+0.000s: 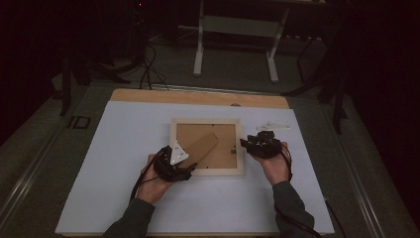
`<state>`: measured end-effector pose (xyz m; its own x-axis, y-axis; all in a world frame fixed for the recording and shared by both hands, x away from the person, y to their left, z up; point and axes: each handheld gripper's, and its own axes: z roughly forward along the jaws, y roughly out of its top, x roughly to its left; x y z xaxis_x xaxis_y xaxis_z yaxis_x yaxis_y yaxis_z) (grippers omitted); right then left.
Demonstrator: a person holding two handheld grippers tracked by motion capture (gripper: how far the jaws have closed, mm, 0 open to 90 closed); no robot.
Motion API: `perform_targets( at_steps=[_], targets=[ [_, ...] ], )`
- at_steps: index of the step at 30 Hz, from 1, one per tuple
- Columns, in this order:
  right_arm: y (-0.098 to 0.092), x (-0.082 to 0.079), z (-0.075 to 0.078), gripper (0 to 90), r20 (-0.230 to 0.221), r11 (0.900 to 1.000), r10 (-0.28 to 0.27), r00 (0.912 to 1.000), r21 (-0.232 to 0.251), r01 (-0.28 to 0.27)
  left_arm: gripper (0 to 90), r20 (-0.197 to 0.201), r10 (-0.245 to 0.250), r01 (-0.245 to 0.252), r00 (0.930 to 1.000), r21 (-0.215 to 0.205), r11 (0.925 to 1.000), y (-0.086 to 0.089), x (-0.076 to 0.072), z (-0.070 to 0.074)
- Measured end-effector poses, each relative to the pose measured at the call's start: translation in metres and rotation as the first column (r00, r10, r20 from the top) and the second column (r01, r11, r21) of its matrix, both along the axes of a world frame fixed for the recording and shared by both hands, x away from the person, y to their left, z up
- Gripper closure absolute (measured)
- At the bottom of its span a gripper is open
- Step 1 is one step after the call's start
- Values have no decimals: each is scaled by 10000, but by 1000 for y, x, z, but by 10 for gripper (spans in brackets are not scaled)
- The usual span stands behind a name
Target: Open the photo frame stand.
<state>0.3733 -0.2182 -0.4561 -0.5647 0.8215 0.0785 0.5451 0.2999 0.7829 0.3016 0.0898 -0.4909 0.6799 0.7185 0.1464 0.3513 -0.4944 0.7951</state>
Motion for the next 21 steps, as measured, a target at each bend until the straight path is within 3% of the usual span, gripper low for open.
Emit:
perform_targets(
  at_steps=[6, 21],
  targets=[
    [2, 7, 5, 590, -8, 9999, 12, 10000, -109, -12, 361, 262, -46, 44, 9996, 82, 10000, -1, -4, 2],
    [-3, 27, 2, 540, -730, 9998, -124, 9973, 135, 134, 359, 741, -61, 44, 9972, 228, 9997, -4, -8, 2]
  ],
)
